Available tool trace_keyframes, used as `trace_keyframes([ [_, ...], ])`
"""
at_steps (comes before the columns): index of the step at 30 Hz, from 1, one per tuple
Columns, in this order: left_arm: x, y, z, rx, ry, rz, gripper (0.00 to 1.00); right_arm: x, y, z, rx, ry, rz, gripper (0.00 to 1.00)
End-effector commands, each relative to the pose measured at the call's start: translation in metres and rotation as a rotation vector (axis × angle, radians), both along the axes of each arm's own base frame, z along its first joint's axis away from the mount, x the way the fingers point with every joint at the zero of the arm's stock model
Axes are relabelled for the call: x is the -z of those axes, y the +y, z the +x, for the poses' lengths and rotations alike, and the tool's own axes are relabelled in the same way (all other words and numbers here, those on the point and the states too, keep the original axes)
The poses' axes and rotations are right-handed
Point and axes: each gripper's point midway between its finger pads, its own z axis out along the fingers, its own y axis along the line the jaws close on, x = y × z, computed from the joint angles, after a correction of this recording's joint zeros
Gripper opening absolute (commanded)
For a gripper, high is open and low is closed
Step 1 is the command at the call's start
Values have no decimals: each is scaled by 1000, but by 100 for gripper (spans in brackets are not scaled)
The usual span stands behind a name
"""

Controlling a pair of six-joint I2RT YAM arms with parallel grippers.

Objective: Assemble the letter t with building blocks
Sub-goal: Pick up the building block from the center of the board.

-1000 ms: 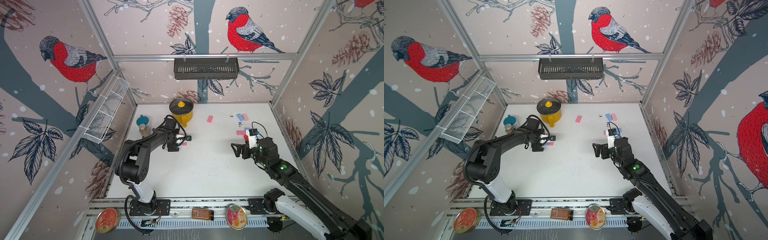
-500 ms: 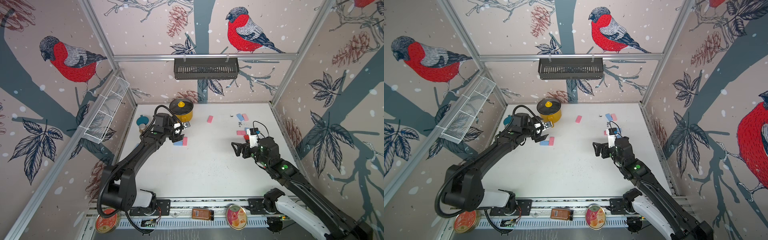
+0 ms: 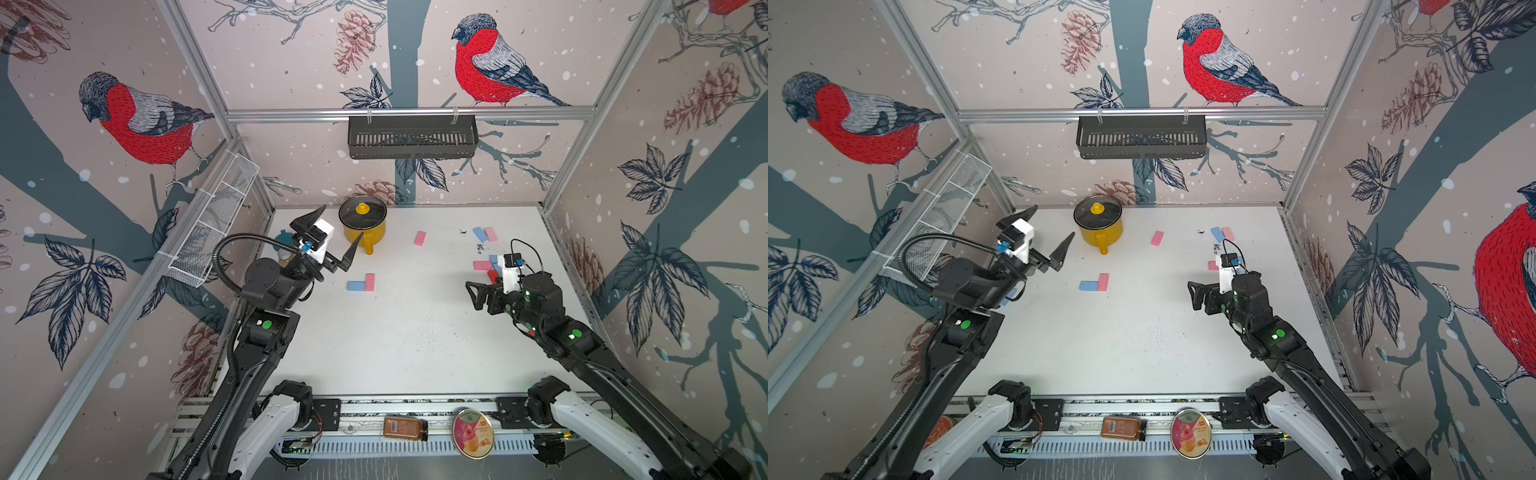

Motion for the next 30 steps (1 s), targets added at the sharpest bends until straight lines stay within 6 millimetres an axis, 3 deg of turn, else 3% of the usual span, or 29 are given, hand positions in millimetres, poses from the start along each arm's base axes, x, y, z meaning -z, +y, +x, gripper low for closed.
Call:
trace_keyframes([
  [1, -11, 20, -1, -53, 130, -196, 99, -4, -4, 0, 28, 12, 0, 100],
  [8, 12, 11, -4, 17, 257, -224, 98, -11, -11, -1, 56, 27, -26, 100],
  [12, 22, 20, -5, -25, 225, -267, 98, -20, -12, 5, 78, 27, -22, 100],
  [16, 43, 22, 9, -65, 340, -271, 98, -26, -4, 20, 93, 50, -12, 100],
  [24, 101, 11, 45, -89, 567, -241, 97, -25, 23, 84, 132, 150, -44, 100],
  [30, 131, 9, 66, -133, 691, -212, 90, -1, 57, 145, 111, 252, -69, 100],
])
